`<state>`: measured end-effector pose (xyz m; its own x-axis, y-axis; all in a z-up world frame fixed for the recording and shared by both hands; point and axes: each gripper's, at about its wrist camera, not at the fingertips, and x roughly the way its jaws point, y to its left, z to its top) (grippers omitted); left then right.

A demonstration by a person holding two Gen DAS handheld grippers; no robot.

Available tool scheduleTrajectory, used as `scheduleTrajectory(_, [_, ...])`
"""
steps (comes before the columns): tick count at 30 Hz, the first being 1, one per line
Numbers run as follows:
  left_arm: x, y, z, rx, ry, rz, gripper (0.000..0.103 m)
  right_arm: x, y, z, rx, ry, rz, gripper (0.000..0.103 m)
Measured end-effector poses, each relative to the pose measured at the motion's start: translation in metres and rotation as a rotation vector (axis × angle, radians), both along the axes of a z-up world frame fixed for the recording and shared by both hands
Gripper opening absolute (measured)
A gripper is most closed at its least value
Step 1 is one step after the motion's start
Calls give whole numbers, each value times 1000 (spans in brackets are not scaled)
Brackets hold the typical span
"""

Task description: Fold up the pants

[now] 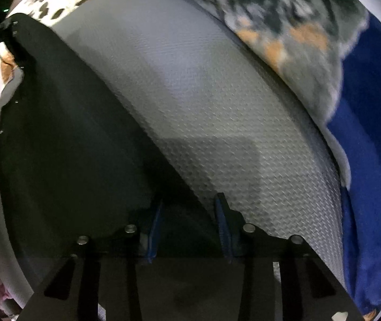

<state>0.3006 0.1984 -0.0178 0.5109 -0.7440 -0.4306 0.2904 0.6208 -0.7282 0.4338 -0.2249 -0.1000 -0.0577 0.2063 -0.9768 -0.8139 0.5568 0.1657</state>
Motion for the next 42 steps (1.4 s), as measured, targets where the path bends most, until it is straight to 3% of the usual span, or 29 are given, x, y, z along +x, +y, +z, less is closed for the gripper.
scheduleTrajectory(4, [-1, -1, -1, 5, 3, -5, 9, -7, 5, -6, -24, -17, 20, 24])
scheduleTrajectory(10, [-2, -2, 3, 14, -2, -10, 9, -14, 1, -8, -67, -47, -36, 12])
scheduleTrajectory(14, [-2, 2, 2, 21, 3, -4, 9, -31, -7, 3, -126, -132, -72, 8])
scheduleTrajectory(22, [-32, 8, 18, 33, -12, -33, 9, -98, -15, 66, -132, -312, -180, 7])
scheduleTrajectory(28, [-84, 11, 28, 40, -29, -98, 9, -153, -31, 122, -104, -349, -216, 7])
scheduleTrajectory(34, [-134, 14, 13, 90, 8, -170, 10, -213, -50, 143, -69, -320, -257, 7])
scheduleTrajectory(38, [-159, 12, -10, 156, 73, -238, 10, -260, -49, 129, -39, -243, -285, 7])
scheduleTrajectory(42, [-174, 5, -33, 268, 133, -293, 10, -294, -51, 91, -12, -133, -347, 7])
